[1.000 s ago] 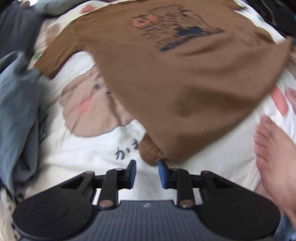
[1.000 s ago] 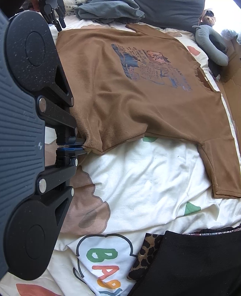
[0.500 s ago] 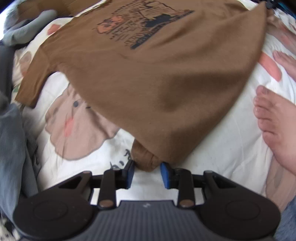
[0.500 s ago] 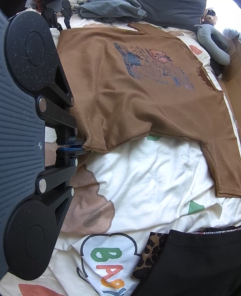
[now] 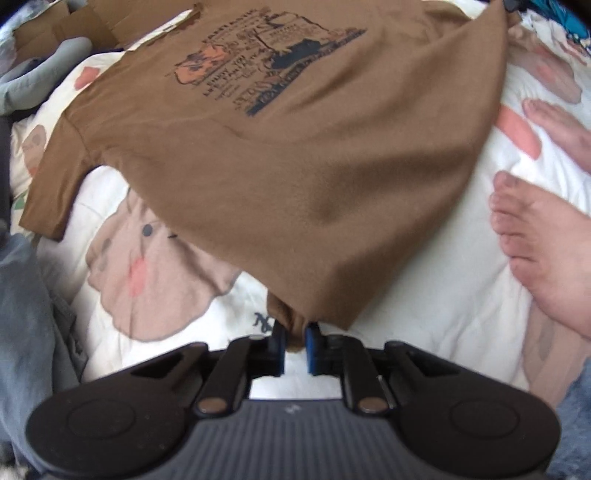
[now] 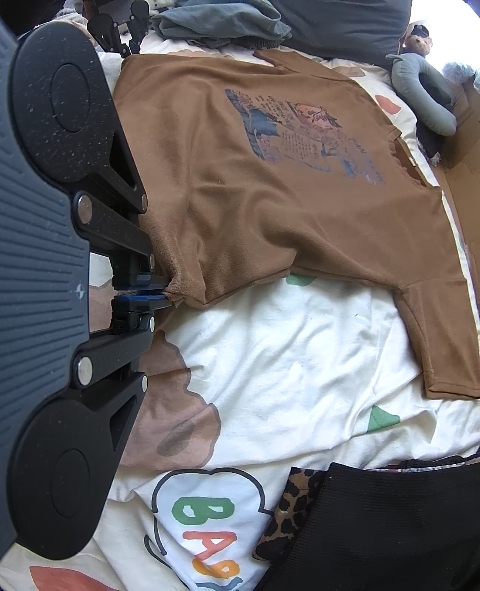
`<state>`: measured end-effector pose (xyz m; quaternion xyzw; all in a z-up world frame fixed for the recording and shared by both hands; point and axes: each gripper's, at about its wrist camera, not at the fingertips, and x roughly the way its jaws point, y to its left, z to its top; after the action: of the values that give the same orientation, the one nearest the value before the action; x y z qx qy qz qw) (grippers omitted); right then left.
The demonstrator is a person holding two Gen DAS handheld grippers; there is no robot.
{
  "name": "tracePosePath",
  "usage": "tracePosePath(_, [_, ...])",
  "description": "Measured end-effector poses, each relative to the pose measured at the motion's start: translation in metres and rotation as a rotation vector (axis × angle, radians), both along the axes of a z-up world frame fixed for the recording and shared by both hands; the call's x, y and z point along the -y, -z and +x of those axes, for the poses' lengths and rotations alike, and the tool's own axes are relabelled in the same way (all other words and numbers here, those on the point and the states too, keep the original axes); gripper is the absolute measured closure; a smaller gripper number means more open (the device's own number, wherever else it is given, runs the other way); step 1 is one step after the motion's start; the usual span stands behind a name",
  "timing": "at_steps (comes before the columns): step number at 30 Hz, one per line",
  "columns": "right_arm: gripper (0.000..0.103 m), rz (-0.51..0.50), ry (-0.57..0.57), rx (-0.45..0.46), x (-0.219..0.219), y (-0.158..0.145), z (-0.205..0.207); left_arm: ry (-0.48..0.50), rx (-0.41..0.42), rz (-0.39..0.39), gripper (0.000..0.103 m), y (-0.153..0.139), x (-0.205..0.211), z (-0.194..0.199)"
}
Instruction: Fold clothes
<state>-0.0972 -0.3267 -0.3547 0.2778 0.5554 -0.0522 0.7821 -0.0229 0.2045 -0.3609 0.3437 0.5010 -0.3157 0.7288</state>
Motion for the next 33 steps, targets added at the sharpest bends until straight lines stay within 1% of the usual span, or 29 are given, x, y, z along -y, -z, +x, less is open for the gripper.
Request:
tracePosePath(2, [0.103,-0.001,-0.005,0.009,-0.001,-0.005,0.0,-0.032,-0.011,-0.025,0.093,-0.012,-0.003,-0.001])
tracePosePath(6, [0.103,-0.007,-0.02,0.04,-0.002,-0.024,0.001,-0.125,-0.036,-0.083,0.093,-0.041,-0.01,0.008])
tracePosePath(12, [0.103,-0.023,-0.037,0.095,-0.001,-0.057,0.006,-0.344,-0.114,-0.206,0.094,-0.077,-0.038,0.029])
tracePosePath(17, [0.103,-0.033,-0.044,0.132,0.002,-0.083,0.013,-0.544,-0.2,-0.338,0.094,-0.1,-0.068,0.04])
tracePosePath(18, [0.103,-0.03,-0.042,0.138,0.003,-0.088,0.014,-0.565,-0.21,-0.352,0.094,-0.104,-0.073,0.041])
tracePosePath(20, [0.103,-0.021,-0.039,0.15,0.004,-0.1,0.017,-0.575,-0.223,-0.359,0.095,-0.111,-0.078,0.04])
tracePosePath(23, [0.103,-0.04,-0.064,0.172,0.003,-0.122,0.021,-0.584,-0.243,-0.374,0.095,-0.122,-0.083,0.037])
tracePosePath(26, [0.103,-0.045,-0.081,0.19,0.003,-0.14,0.024,-0.621,-0.258,-0.412,0.095,-0.129,-0.092,0.034])
tracePosePath(31, [0.103,-0.04,-0.079,0.167,0.006,-0.149,0.019,-0.708,-0.287,-0.484,0.095,-0.134,-0.111,0.033])
tracePosePath(33, [0.103,-0.029,-0.082,0.149,0.006,-0.149,0.014,-0.731,-0.305,-0.496,0.095,-0.134,-0.118,0.032])
